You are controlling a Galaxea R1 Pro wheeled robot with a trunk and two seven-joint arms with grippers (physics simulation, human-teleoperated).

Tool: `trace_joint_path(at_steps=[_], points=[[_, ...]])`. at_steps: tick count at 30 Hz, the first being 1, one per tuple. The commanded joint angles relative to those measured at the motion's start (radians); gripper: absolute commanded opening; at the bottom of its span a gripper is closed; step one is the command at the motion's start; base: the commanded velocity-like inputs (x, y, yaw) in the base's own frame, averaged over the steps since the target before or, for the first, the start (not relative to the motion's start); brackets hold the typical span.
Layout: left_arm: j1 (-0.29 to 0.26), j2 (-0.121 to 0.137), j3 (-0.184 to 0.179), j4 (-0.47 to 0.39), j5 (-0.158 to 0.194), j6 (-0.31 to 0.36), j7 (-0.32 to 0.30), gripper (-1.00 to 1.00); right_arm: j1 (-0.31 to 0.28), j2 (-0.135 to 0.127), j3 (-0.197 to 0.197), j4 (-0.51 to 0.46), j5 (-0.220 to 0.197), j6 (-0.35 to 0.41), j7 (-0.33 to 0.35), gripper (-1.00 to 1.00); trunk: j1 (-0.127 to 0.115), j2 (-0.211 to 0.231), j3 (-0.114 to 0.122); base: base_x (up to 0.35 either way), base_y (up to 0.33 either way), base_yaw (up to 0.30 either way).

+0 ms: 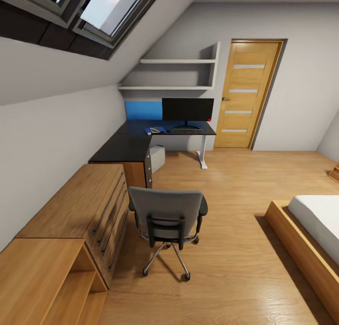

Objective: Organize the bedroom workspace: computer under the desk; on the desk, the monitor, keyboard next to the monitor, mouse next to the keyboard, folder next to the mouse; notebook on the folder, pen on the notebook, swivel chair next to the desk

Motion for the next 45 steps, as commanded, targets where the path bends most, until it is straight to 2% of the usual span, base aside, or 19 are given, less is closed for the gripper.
trace_joint_path(at_steps=[1,45], points=[[-0.001,0.000,-0.009,0.000,0.006,-0.004,0.006,1.00,-0.001,0.000,0.008,0.001,0.001,-0.002,-0.009,1.00,0.004,-0.008,-0.005,0.000,0.000,0.000],[-0.001,0.000,-0.009,0.000,0.006,-0.004,0.006,1.00,-0.001,0.000,0.008,0.001,0.001,-0.002,-0.009,1.00,0.173,-0.316,-0.143,0.000,0.000,0.000]])
